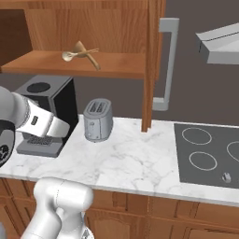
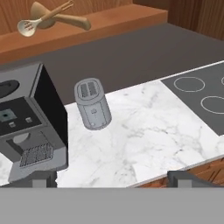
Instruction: Organize the utensils by type. Pick up the wooden spoons from the counter and place them in the open cabinet. Then pick up the metallic utensils from the counter and place them in the open drawer.
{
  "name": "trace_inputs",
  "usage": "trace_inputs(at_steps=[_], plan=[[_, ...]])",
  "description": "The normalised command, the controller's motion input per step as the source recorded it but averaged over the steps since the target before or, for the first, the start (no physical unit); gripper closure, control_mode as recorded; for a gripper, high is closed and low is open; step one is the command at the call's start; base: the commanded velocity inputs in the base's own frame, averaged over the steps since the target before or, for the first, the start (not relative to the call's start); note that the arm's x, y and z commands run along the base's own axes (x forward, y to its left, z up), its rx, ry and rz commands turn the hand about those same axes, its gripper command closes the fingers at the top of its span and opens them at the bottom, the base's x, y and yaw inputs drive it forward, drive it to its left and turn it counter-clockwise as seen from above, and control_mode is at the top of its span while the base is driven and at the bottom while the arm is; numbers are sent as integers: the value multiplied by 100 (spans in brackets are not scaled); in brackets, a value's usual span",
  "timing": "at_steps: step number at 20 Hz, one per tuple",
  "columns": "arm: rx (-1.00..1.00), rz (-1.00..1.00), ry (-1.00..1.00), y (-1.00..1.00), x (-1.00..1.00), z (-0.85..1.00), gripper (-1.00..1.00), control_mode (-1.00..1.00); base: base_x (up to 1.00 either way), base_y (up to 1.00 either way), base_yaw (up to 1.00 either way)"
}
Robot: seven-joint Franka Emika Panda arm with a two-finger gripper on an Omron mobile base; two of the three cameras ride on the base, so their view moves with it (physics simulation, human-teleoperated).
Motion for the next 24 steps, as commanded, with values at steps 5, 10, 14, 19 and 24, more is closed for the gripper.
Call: trace_inputs(at_steps=[5,10,14,19,24], plan=[[0,0,0,0,0,0,-100,100,-72,2,4],[0,0,0,0,0,0,-100,100,-60,0,6],[0,0,0,0,0,0,-100,100,-56,0,3],[0,0,0,0,0,0,-100,100,-9,-6,0],[0,0,0,0,0,0,-100,100,-4,-18,9]])
